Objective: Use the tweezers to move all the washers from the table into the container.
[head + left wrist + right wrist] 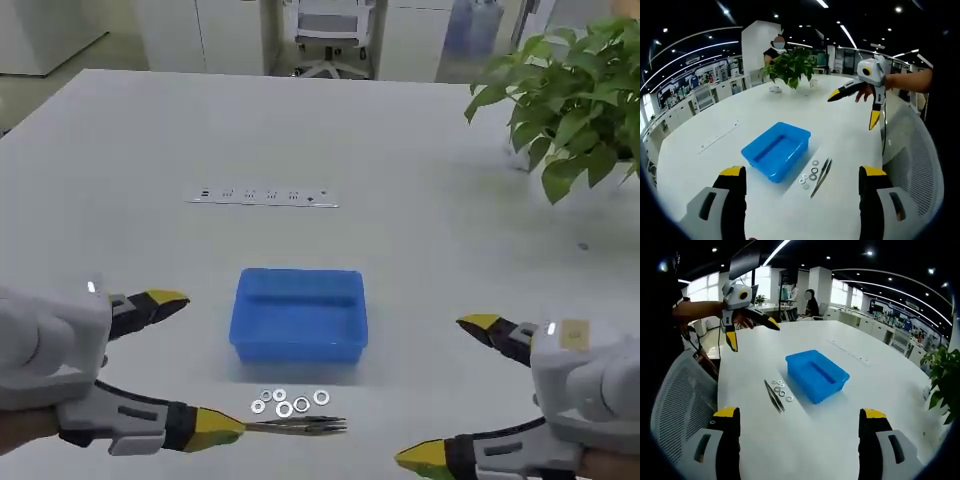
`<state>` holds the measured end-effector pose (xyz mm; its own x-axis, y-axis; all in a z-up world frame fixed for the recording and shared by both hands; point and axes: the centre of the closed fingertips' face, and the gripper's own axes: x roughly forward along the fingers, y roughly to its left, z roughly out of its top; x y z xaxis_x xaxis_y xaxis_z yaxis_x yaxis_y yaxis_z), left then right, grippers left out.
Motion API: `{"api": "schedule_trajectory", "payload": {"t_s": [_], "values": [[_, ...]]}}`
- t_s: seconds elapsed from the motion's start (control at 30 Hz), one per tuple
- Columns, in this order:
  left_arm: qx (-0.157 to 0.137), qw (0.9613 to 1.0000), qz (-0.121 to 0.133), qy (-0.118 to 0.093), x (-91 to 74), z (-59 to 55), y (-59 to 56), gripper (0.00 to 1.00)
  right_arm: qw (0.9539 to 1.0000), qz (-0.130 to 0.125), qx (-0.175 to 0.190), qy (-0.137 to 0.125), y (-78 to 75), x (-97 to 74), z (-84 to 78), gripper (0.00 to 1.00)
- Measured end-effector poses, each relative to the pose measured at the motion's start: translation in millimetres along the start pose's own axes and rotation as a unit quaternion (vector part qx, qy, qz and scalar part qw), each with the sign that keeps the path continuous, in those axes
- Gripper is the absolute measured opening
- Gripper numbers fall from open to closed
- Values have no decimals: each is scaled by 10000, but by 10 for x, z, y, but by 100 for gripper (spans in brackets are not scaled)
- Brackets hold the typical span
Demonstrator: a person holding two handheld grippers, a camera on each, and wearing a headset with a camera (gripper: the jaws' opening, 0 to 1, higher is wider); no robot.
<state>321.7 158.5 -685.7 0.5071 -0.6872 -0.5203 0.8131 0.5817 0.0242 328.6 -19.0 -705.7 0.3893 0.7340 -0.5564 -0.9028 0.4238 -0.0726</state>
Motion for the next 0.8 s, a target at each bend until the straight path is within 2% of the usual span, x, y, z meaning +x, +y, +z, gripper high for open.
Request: {"api": "schedule_trajectory", "payload": {"t_s": [0.63,0.8], "values": [[109,9999,-45,113,7,-58,-8,99,10000,48,-55,55,5,35,-16,100],[191,9995,-90,219,33,-110,-17,99,9999,21,-132,17,-15,51,14,98]]}}
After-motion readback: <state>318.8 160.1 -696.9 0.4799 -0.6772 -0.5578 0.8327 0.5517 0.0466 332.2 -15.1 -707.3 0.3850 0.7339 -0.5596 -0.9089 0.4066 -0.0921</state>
